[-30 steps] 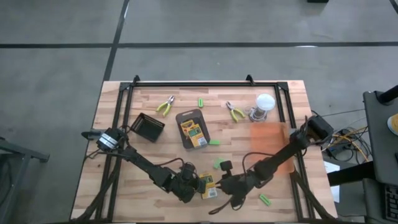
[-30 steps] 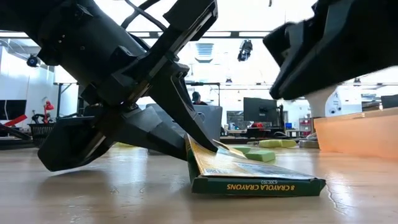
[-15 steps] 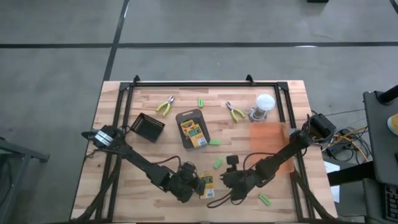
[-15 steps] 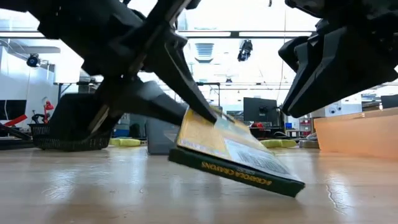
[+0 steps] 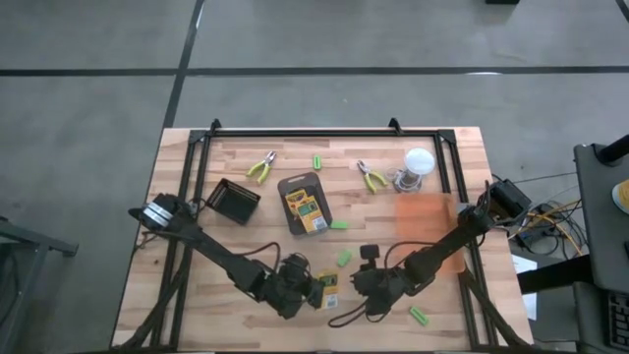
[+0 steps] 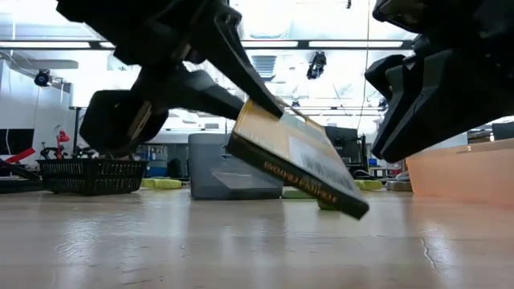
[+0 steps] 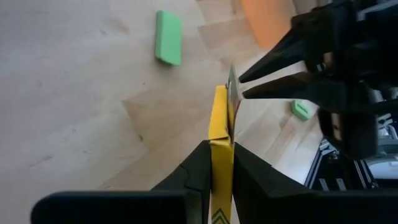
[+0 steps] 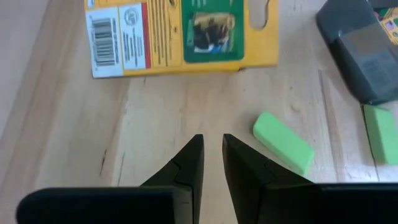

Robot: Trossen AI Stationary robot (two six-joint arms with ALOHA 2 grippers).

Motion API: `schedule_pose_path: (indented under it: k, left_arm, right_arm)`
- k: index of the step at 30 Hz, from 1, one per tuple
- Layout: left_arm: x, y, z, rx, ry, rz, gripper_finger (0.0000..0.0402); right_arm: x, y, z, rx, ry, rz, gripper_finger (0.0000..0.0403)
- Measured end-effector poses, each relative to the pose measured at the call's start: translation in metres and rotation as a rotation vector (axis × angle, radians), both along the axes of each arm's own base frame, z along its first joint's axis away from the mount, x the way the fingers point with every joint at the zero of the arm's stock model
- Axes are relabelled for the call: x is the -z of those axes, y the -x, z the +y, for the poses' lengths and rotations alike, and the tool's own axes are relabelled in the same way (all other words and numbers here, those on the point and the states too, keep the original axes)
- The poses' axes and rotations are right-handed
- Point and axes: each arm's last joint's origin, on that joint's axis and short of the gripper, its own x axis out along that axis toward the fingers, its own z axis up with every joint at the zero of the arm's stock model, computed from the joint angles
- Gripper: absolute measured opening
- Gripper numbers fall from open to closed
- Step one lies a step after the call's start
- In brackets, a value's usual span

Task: Pick & Place School Supplies
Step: Put the yellow crayon box into the black transparent bin

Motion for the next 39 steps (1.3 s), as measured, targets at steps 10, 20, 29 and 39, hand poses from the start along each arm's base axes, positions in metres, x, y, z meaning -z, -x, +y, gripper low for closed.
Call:
schedule_pose_path:
  k: [10, 20, 29, 39]
  left_arm:
    - [-0.024, 0.005, 0.004, 0.006, -0.053, -0.045, 0.0047]
    - [-0.078, 0.030, 0.022, -0.026, -0.192, -0.090, 0.0048]
    - [-0.123, 0.060, 0.050, -0.159, -0.499, -0.099, 0.0047]
    - [-0.125, 0.048, 0.093, -0.194, -0.692, 0.043, 0.0048]
  right_arm:
    - [0.003, 0.004, 0.000, -0.004, 0.010, 0.015, 0.0057]
    - [0.001, 0.006, 0.002, -0.024, 0.017, 0.014, 0.0057]
    - [0.001, 0.006, 0.002, -0.027, 0.018, 0.013, 0.0057]
    - [0.001, 0.006, 0.002, -0.027, 0.017, 0.012, 0.0057]
